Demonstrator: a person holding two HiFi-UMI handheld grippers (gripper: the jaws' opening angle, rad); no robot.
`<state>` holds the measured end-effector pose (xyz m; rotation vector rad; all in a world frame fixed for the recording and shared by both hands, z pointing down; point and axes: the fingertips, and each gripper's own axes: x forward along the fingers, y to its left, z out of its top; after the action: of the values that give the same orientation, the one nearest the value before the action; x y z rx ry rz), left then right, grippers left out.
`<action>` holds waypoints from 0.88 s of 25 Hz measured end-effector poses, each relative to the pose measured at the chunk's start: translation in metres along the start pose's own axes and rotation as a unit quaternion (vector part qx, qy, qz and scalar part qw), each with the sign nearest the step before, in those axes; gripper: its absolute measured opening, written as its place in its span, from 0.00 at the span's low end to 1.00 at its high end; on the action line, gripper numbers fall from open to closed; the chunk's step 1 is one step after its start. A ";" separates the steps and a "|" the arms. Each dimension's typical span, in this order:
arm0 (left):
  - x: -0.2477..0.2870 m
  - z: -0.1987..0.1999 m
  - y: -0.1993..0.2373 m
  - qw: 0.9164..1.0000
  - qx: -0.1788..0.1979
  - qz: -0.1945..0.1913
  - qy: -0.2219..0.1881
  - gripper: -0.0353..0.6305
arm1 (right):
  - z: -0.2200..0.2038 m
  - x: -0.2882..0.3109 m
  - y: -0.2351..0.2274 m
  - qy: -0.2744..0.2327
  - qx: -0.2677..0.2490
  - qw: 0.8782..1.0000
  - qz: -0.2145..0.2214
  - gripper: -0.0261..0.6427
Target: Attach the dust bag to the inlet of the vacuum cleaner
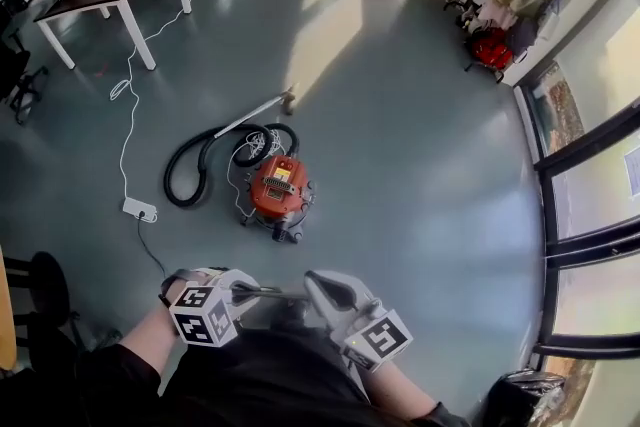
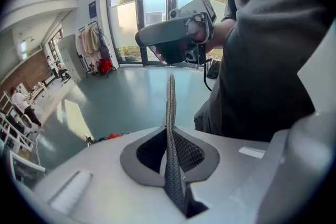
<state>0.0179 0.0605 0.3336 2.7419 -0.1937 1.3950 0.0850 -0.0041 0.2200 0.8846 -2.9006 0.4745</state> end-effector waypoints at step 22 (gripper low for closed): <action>0.046 -0.023 0.062 1.000 -0.007 -0.003 0.012 0.11 | -0.026 0.042 -0.064 0.036 0.036 0.998 -0.030 0.03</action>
<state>0.0179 -0.0020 0.3835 2.7109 -0.1932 1.4171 0.0851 -0.0685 0.2689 0.9403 -2.8002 0.5958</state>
